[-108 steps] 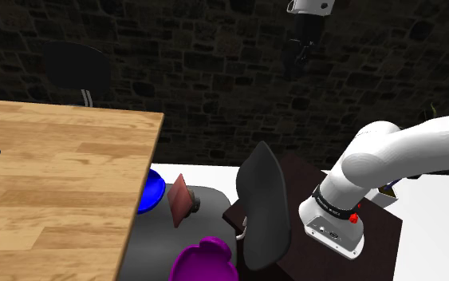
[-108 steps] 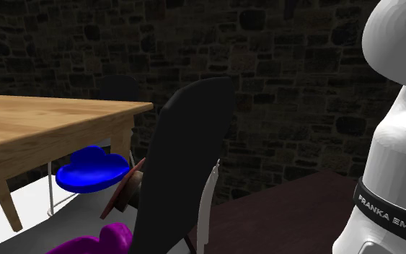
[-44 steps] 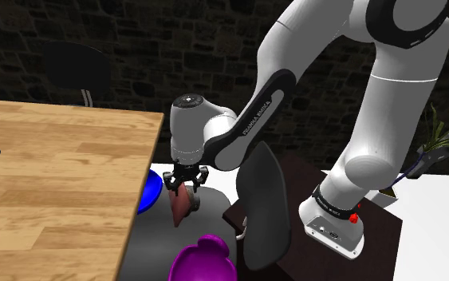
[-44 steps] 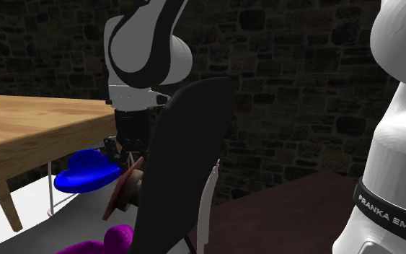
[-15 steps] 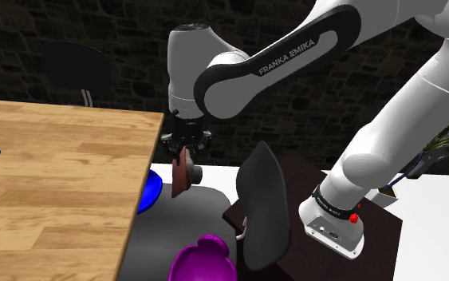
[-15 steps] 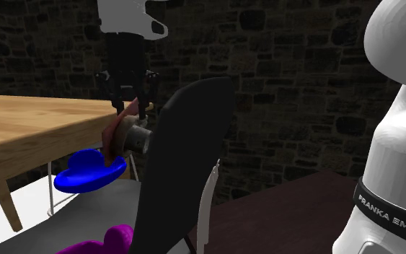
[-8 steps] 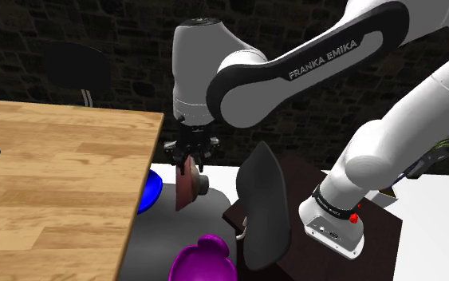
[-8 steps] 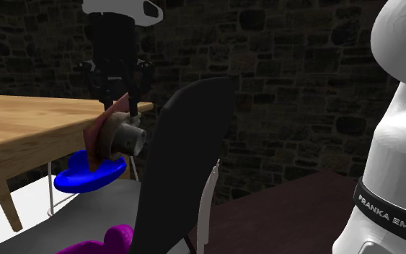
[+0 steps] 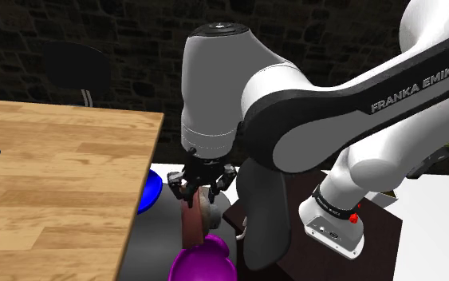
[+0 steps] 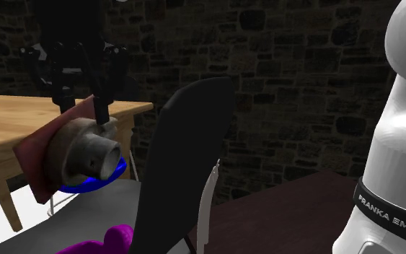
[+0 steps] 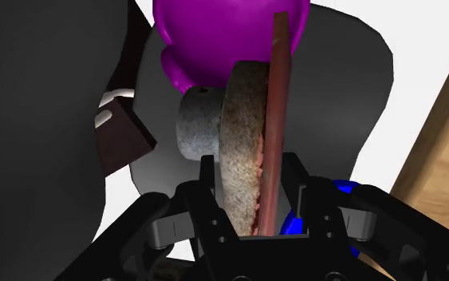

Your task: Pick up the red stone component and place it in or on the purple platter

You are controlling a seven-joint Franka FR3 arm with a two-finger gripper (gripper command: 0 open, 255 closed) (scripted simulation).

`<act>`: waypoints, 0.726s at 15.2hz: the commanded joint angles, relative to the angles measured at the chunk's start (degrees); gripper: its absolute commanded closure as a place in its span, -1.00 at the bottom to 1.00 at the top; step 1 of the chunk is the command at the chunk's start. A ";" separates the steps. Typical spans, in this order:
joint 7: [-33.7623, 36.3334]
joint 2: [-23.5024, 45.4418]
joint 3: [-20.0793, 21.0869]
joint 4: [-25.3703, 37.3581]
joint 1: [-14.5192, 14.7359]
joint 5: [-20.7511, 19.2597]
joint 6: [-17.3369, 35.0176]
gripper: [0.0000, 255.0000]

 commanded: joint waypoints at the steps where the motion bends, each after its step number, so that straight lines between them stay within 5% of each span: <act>1: 1.85 -1.78 1.09 -0.73 1.80 1.71 -0.53 1.00; 5: 7.55 -3.83 4.75 0.24 5.14 4.20 -2.21 1.00; 11: 8.36 -0.70 7.37 -2.34 4.06 3.59 3.32 1.00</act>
